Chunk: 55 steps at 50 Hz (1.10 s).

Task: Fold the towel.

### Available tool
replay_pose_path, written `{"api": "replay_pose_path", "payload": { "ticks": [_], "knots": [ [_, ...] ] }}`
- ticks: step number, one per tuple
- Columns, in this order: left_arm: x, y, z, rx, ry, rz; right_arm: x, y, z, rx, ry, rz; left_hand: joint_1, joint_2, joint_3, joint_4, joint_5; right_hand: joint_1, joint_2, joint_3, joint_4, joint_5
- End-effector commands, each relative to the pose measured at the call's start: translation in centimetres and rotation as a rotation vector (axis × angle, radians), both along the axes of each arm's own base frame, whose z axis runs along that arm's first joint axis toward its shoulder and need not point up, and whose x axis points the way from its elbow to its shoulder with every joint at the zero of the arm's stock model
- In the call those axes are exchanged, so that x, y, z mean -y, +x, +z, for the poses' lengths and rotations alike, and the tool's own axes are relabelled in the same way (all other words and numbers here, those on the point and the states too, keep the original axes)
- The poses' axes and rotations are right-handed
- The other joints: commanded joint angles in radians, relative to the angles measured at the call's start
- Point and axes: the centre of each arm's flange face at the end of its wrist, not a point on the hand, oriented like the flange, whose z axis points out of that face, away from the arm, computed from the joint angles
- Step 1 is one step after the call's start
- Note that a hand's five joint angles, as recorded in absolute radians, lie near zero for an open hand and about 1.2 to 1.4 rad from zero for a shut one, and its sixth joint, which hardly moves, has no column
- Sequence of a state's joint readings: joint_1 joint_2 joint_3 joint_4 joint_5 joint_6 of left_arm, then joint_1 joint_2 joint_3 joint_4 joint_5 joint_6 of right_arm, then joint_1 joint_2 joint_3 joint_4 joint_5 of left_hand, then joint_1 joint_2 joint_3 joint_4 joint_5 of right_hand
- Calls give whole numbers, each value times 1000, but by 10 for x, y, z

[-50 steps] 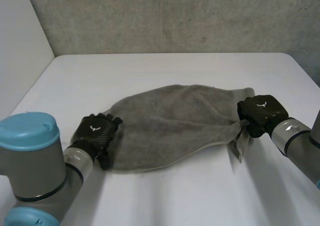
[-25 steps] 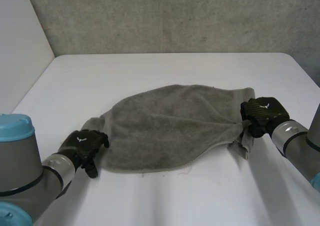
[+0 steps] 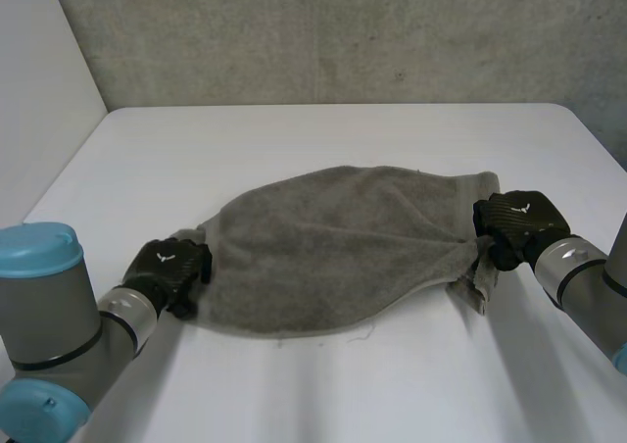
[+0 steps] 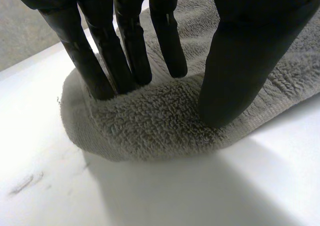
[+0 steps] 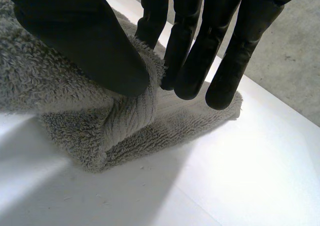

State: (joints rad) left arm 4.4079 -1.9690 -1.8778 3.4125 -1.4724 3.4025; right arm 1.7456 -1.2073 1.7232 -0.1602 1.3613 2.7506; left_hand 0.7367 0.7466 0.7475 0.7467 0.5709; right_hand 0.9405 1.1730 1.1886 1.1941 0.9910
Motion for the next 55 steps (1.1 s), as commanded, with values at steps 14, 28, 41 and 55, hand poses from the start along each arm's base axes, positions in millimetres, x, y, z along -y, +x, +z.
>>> {"api": "replay_pose_path", "payload": {
  "ticks": [14, 28, 41, 55],
  "knots": [
    [0, 0, -1, 6, 16, 2, 1, 0, 1, 1, -4, 1, 660, 650, 649, 650, 651, 456, 223, 208, 202, 231],
    [-16, 3, 98, -79, -252, -4, -21, -7, 56, -110, 27, 66, 660, 650, 649, 650, 651, 456, 223, 208, 202, 231],
    [-29, 17, 158, -93, -304, 26, -42, -17, 122, -199, -29, 114, 660, 650, 649, 650, 651, 456, 223, 208, 202, 231],
    [13, -1, 56, 31, 44, 11, -18, -11, 58, -357, 134, 198, 660, 650, 649, 650, 651, 456, 223, 208, 202, 231]
  ]
}}
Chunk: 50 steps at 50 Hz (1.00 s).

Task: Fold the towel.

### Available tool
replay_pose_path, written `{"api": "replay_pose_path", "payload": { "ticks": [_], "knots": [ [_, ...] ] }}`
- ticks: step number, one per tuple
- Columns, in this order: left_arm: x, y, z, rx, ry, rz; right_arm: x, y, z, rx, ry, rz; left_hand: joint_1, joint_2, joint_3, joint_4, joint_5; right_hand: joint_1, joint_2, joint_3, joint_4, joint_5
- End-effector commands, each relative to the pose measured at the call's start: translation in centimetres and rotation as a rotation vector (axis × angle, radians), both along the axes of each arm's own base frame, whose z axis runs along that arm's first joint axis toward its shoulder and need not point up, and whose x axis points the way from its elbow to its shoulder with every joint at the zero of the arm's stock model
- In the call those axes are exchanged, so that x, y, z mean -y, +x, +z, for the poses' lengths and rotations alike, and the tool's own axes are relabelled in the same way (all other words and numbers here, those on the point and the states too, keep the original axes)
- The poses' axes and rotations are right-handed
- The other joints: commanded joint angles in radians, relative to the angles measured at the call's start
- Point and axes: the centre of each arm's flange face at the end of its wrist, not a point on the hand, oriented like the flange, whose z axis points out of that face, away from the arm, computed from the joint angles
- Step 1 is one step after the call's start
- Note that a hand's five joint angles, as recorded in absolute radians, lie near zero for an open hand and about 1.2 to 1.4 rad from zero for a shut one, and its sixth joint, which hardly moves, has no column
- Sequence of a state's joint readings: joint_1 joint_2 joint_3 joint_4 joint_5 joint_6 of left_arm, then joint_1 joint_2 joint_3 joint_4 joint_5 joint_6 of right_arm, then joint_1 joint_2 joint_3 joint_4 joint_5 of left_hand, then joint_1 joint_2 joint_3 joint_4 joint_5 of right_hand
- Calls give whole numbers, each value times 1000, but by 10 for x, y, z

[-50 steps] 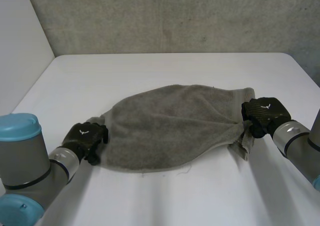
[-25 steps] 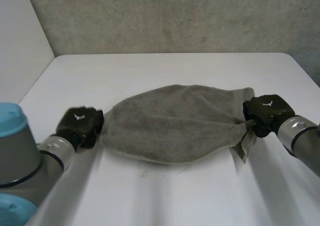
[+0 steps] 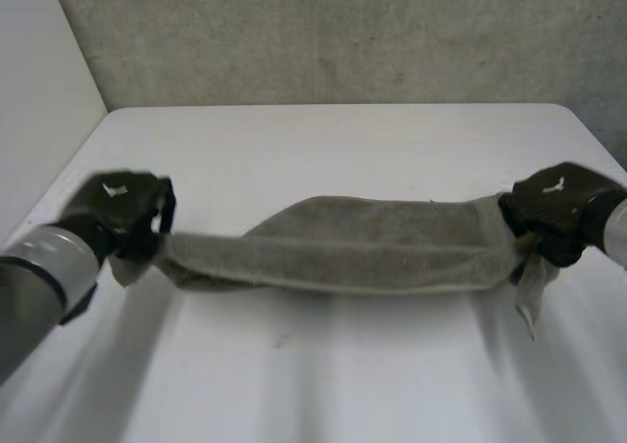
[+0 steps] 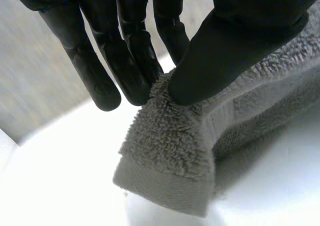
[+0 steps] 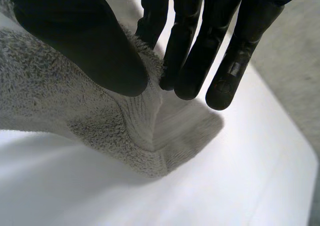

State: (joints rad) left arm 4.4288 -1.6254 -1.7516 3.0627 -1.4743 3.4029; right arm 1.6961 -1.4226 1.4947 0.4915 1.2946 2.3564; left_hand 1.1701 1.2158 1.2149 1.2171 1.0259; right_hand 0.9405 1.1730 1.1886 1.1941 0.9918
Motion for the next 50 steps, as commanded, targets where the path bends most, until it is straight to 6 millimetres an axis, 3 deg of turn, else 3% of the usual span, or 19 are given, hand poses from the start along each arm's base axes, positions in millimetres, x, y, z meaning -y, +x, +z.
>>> {"api": "replay_pose_path", "payload": {
  "ticks": [1, 7, 9, 10, 11, 12, 14, 15, 16, 17, 19, 23, 28, 30, 31, 33, 36, 41, 50],
  "knots": [
    [30, -13, -58, 63, 159, -10, 21, 4, -37, -36, 71, 8, 226, 180, 181, 179, 196, 456, 223, 208, 202, 230],
    [85, -31, -40, 92, -7, -35, 54, 34, -28, -63, -138, -1, 226, 180, 181, 179, 196, 456, 223, 208, 202, 230],
    [102, -36, -21, 72, -96, -25, 77, 47, 5, -46, -354, -58, 226, 180, 181, 179, 196, 456, 223, 208, 202, 230],
    [118, -40, 3, 42, -203, -4, 77, 47, 5, -46, -355, -58, 226, 180, 181, 179, 196, 456, 223, 208, 202, 230],
    [131, -44, 32, 4, -323, 27, 88, 52, 28, -15, -481, -84, 226, 180, 181, 179, 196, 456, 223, 208, 202, 230],
    [132, -44, 32, 4, -324, 28, 88, 52, 28, -15, -482, -84, 226, 180, 181, 179, 196, 456, 223, 208, 202, 230],
    [145, -52, 91, -79, -555, 77, 106, 59, 77, 82, -754, -114, 226, 180, 181, 179, 196, 456, 223, 208, 202, 230],
    [145, -52, 91, -79, -556, 77, 106, 59, 77, 82, -756, -114, 226, 180, 181, 179, 196, 456, 223, 208, 202, 230],
    [148, -53, 117, -123, -654, 100, 111, 61, 101, 137, -889, -123, 226, 180, 181, 179, 196, 456, 223, 208, 202, 230],
    [148, -53, 118, -123, -654, 101, 112, 63, 122, 184, -1018, -127, 226, 180, 181, 179, 196, 456, 223, 208, 202, 230],
    [146, -53, 156, -192, -817, 122, 110, 62, 141, 228, -1131, -133, 226, 180, 181, 179, 196, 456, 223, 208, 202, 230],
    [138, -53, 175, -242, -904, 127, 103, 64, 153, 264, -1219, -117, 226, 180, 181, 179, 196, 456, 223, 208, 202, 230],
    [132, -49, 152, -252, -833, 124, 100, 72, 119, 235, -1091, -38, 226, 180, 181, 179, 196, 456, 223, 208, 202, 230],
    [129, -45, 118, -230, -725, 119, 97, 72, 87, 200, -936, 16, 226, 180, 181, 179, 196, 456, 223, 208, 202, 230],
    [129, -45, 118, -230, -724, 119, 97, 72, 87, 200, -936, 16, 226, 180, 181, 179, 196, 456, 223, 208, 202, 230],
    [122, -43, 73, -188, -596, 108, 90, 71, 52, 164, -746, 75, 226, 180, 181, 179, 196, 456, 223, 208, 202, 230],
    [117, -42, 49, -160, -532, 102, 86, 72, 32, 149, -646, 114, 226, 180, 181, 179, 196, 456, 223, 208, 202, 230],
    [93, -34, -34, -58, -296, 97, 81, 53, -34, 81, -290, 164, 226, 180, 181, 179, 196, 456, 223, 208, 202, 230],
    [66, -24, -79, 5, -143, 92, 80, 29, -86, -90, -72, 179, 226, 180, 181, 179, 196, 456, 223, 208, 202, 230]
  ]
}}
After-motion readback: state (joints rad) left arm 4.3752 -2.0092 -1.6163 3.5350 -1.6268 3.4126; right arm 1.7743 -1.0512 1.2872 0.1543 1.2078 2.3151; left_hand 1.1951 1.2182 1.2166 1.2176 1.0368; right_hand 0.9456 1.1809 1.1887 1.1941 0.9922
